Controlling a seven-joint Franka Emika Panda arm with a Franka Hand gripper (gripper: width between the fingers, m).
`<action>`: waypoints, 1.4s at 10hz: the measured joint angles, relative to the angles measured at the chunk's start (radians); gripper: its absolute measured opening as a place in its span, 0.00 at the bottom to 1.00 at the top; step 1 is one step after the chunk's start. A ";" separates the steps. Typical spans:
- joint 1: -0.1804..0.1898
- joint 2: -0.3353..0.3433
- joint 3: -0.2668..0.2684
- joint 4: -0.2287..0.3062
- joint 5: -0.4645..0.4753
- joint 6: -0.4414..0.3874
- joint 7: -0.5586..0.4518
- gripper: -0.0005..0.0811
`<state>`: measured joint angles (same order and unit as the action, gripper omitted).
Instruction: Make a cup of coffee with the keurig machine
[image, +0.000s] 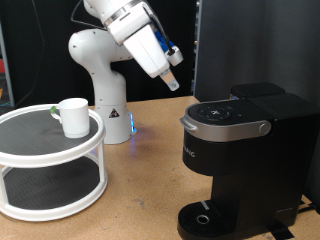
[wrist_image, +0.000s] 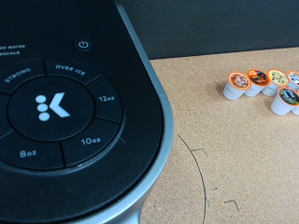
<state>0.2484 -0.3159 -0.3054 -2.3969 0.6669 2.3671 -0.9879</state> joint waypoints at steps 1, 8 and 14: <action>0.000 0.003 0.002 0.000 -0.008 0.004 -0.002 0.01; -0.061 -0.087 -0.022 -0.092 0.038 -0.072 0.115 0.01; -0.107 -0.158 -0.058 -0.111 -0.006 -0.255 0.113 0.01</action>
<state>0.1411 -0.4737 -0.3633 -2.5080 0.6612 2.1120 -0.8752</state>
